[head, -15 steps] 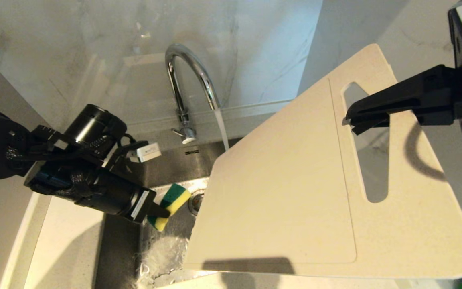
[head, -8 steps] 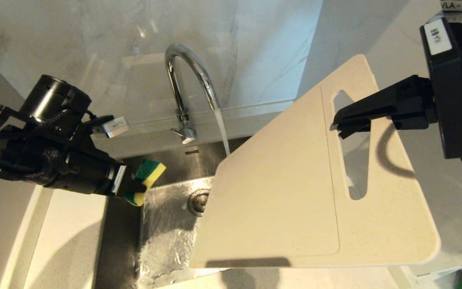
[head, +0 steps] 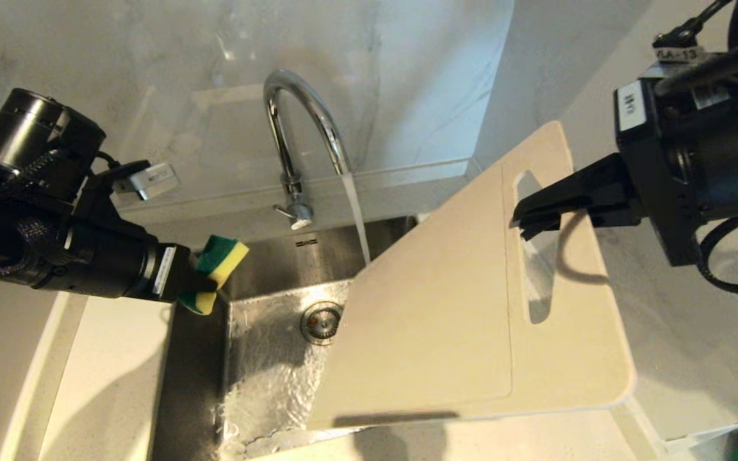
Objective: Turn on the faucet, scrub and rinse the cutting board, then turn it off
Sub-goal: Scrub the cutting board underwater
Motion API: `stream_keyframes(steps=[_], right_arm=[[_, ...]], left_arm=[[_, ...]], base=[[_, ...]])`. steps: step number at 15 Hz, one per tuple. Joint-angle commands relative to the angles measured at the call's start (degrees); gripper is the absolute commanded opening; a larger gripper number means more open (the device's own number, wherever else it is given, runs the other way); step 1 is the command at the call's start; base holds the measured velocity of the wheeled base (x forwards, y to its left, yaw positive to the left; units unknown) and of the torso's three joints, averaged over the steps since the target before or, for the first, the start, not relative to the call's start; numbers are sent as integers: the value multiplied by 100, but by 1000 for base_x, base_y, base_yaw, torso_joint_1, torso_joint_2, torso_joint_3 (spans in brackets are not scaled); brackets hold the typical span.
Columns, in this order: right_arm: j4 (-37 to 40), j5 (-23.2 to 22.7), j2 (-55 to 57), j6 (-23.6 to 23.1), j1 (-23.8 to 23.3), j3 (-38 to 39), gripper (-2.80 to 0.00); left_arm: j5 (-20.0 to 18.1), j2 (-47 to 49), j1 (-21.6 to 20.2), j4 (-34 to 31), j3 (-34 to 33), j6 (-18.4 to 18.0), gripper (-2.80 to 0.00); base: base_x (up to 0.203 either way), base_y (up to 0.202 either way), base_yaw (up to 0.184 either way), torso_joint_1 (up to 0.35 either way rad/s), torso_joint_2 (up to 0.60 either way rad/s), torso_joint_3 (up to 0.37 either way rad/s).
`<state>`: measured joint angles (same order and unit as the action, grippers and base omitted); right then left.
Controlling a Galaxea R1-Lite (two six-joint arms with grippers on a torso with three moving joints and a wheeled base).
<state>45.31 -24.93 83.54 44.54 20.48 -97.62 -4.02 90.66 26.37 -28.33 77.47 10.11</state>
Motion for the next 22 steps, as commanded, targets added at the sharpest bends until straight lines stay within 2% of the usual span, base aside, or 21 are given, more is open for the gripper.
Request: stream_keyframes(steps=[1, 5, 7, 9, 12, 19, 22], right_arm=[[-211, 34, 613, 38, -6, 19, -280], [-1308, 83, 1452, 46, -9, -113, -280], [-1554, 122, 1890, 64, -9, -437, -280], [-1727, 142, 2205, 291, -9, -843, -280], [-2196, 161, 2362, 476, -73, -925, -280], [-2118, 155, 2172, 502, -176, -929, -280], [-1593, 150, 1560, 494, -166, -912, -280]], left_arm=[[192, -187, 4, -18, 14, 15, -280], [304, -490, 5, -149, -87, 24, -280], [305, -525, 0, -216, -206, 35, -280], [279, -576, 9, -210, -286, 55, -280], [279, -623, 9, -199, -320, 123, -280], [270, -778, 9, -182, -610, 132, -280], [253, -761, 9, -173, -619, 132, -280]], base=[[0, 0, 0, 0, 0, 0], [0, 0, 0, 0, 0, 0], [0, 0, 0, 0, 0, 0], [0, 0, 0, 0, 0, 0], [0, 0, 0, 0, 0, 0], [0, 0, 0, 0, 0, 0], [0, 0, 0, 0, 0, 0]])
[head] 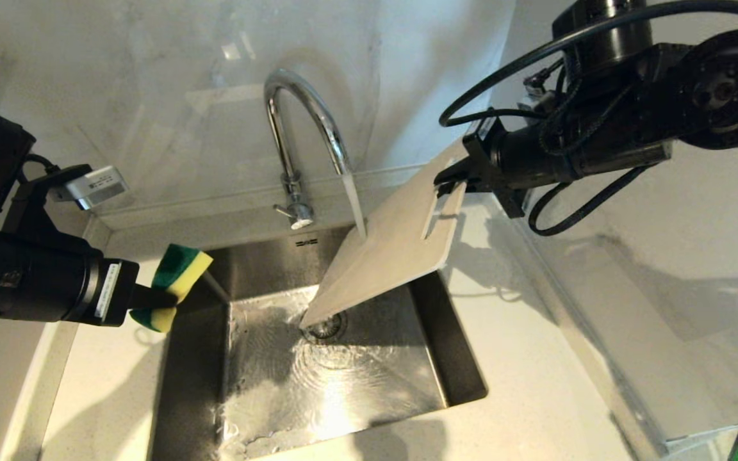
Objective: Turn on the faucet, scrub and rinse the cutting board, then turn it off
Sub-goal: Scrub the cutting board underwater, then put down the cutting board
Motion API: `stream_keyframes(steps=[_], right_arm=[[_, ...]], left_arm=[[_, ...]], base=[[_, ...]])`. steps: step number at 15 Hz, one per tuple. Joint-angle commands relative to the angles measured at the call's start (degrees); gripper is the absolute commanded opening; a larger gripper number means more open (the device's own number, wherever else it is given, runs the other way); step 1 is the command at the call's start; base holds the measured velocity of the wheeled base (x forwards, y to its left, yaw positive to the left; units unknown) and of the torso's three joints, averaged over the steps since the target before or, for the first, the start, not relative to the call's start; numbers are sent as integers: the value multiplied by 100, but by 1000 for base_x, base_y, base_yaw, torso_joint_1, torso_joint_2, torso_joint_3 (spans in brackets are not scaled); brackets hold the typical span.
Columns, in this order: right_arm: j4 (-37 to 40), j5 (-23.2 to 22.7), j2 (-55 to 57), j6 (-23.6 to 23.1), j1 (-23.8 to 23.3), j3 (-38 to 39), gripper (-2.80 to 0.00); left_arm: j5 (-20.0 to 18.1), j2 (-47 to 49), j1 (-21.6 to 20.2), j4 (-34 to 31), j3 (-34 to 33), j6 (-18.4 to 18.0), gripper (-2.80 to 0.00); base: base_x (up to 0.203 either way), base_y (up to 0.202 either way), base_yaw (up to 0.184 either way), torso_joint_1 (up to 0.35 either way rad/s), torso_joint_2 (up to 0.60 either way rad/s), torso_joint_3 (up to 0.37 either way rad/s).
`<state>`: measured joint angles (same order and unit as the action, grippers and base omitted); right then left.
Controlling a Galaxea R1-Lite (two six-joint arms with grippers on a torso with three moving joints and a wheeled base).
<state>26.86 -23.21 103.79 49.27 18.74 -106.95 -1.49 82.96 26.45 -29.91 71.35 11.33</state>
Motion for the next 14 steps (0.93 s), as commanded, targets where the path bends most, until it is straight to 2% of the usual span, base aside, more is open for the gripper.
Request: stream_keyframes(steps=[1, 8, 11, 14], right_arm=[[517, -21, -670, 14, 8, 29, -280], [3146, -24, -2541, -252, 14, 34, -280], [4034, -18, -3040, -278, 15, 66, -280], [4381, -8, -3353, -501, 7, 409, -280]], left_arm=[[-1, 10, 0, -15, -7, 10, -280], [-9, 27, 18, 3, 54, 1, -280], [-9, 1, 27, 3, 69, -26, -280], [-9, 1, 35, 3, 72, -26, -280]], base=[[0, 0, 0, 0, 0, 0], [0, 0, 0, 0, 0, 0], [0, 0, 0, 0, 0, 0], [0, 0, 0, 0, 0, 0]])
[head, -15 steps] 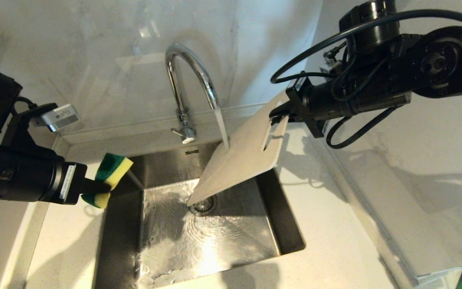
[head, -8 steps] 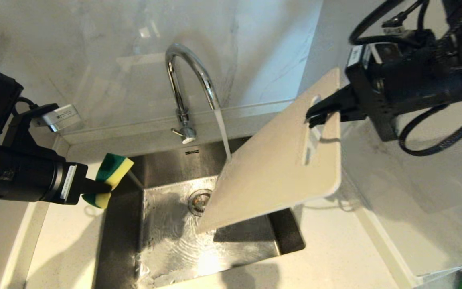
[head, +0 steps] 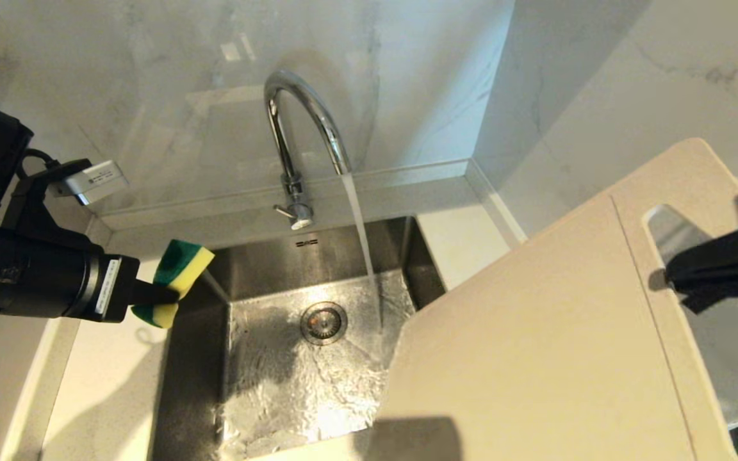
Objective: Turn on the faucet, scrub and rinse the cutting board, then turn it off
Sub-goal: Put down the cutting board
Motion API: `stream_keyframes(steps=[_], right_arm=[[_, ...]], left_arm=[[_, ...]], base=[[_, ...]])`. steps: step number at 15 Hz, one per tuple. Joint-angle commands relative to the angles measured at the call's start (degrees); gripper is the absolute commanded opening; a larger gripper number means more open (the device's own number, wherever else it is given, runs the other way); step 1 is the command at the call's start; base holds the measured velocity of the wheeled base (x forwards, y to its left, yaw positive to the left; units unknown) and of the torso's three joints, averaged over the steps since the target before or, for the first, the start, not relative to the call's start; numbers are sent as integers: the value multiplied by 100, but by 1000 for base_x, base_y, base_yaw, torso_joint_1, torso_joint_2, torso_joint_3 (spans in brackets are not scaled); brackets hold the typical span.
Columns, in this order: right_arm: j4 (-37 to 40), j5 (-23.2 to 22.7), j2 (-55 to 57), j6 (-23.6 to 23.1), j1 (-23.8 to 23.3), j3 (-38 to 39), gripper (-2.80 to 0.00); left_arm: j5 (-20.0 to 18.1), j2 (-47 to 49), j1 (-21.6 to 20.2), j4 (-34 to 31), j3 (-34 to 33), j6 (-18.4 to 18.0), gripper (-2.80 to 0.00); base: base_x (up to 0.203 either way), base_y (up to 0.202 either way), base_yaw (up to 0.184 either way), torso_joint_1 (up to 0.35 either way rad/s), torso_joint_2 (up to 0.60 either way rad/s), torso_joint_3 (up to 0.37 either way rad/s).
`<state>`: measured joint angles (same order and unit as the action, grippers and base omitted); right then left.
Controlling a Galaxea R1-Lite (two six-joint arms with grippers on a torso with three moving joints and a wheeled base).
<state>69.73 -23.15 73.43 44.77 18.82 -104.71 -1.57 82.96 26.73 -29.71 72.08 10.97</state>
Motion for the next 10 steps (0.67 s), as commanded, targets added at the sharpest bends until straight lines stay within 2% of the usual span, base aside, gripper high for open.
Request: stream_keyframes(steps=[1, 10], right_arm=[[130, -14, -405, -172, -1, 367, -280], [-64, 49, -567, -1533, -1, 1741, -280]], left_arm=[[-1, -8, 7, -17, -1, 10, -280], [-1, -69, 16, -17, -124, 28, -280]], base=[[0, 0, 0, 0, 0, 0], [0, 0, 0, 0, 0, 0]])
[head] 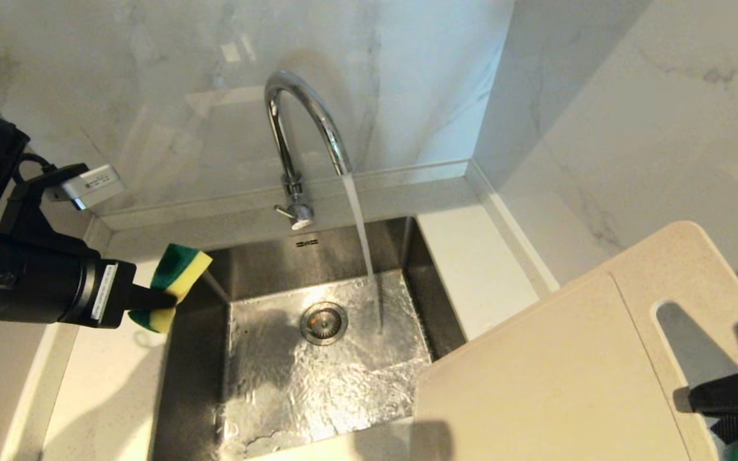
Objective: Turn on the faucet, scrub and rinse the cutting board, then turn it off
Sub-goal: Put down the cutting board
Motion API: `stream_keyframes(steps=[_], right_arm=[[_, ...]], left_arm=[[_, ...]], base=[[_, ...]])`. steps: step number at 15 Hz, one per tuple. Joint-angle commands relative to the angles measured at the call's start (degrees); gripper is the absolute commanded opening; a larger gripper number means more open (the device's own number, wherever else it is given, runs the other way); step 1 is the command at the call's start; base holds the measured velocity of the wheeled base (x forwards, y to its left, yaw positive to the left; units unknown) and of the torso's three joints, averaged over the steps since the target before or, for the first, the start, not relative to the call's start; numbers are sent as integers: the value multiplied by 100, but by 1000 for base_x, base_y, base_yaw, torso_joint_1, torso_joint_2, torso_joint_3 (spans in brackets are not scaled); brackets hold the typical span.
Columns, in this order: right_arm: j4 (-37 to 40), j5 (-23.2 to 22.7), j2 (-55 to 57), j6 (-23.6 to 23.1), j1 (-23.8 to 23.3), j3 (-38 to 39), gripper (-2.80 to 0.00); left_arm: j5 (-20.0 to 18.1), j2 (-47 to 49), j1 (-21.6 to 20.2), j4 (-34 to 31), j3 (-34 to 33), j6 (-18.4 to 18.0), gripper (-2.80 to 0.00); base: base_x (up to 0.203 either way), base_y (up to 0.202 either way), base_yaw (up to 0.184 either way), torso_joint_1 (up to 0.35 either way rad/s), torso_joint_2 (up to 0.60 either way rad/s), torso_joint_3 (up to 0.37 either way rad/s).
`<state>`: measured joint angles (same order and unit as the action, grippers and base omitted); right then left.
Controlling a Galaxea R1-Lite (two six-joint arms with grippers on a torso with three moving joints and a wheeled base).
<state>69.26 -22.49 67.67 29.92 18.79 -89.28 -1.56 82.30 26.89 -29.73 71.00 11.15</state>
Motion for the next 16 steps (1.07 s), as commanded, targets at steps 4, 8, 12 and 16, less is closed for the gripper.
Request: stream_keyframes(steps=[4, 8, 12, 16], right_arm=[[-542, -2, -19, -264, 2, 774, -280], [-877, 54, 75, -336, 0, 1276, -280], [-1666, 148, 72, -798, 2, 2171, -280], [-1727, 137, 132, -1166, 2, 2486, -280]], left_arm=[[-10, 5, 0, -15, -59, 10, -280], [-62, 32, 9, 90, -195, 10, -280], [-72, 14, 9, 178, -306, 10, -280], [-81, 5, 9, 178, -341, 10, -280]], base=[[0, 0, 0, 0, 0, 0], [0, 0, 0, 0, 0, 0], [0, 0, 0, 0, 0, 0], [0, 0, 0, 0, 0, 0]])
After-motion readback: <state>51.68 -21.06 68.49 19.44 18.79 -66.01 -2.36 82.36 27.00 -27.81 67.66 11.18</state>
